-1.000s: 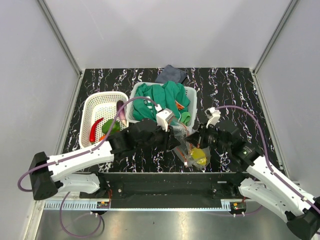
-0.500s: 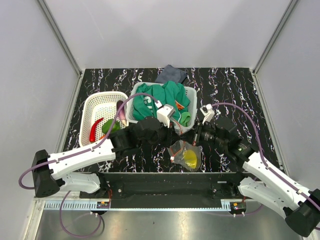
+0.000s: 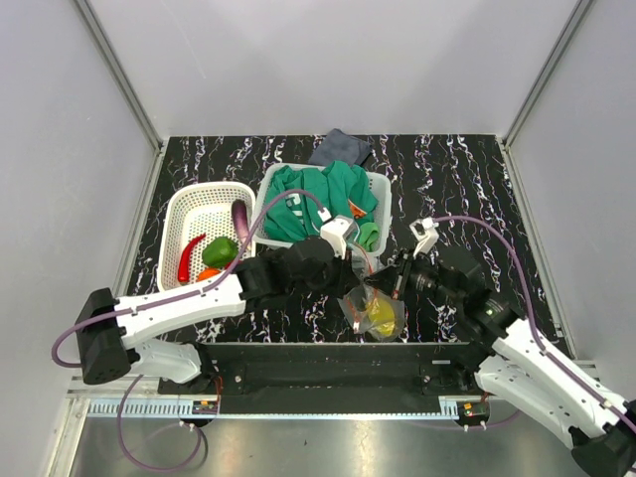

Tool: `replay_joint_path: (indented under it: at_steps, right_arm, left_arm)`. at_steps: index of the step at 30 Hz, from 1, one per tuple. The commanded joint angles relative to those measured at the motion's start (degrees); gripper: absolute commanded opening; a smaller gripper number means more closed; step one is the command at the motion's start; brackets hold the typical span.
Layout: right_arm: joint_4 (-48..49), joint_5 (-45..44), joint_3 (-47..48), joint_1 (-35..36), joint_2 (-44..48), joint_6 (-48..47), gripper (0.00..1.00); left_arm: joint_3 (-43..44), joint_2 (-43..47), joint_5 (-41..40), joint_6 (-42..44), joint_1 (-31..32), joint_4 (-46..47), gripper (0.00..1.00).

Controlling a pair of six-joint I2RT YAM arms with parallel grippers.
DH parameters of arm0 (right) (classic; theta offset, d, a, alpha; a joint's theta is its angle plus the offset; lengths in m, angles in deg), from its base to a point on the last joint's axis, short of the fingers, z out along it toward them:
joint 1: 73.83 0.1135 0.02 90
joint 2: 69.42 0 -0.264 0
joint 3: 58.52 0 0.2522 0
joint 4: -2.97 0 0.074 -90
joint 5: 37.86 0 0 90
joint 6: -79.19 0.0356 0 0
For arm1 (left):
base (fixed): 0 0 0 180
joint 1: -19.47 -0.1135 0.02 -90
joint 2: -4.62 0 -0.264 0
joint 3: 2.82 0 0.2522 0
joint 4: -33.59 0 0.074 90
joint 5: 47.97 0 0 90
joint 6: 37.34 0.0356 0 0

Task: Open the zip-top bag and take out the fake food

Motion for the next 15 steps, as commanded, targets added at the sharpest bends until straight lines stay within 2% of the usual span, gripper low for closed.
replay_joint_path:
  at_steps: [1, 9, 15]
  right_arm:
    - [1.89, -0.07, 0.34, 0.34, 4.67, 0.99, 0.00]
    - [6.79, 4.23, 1.83, 0.34, -0.93, 1.16, 0.00]
    - [21.90, 10.21, 2.27, 0.52, -9.99, 6.25, 0.00]
  left_arm:
    - [2.05, -2.37, -1.65, -0.35, -0.04, -0.12, 0.13]
    - [1.97, -1.24, -4.27, -0.18, -0.04, -2.57, 0.13]
    - [0.04, 4.20, -8.75, -1.13, -0.04, -4.25, 0.13]
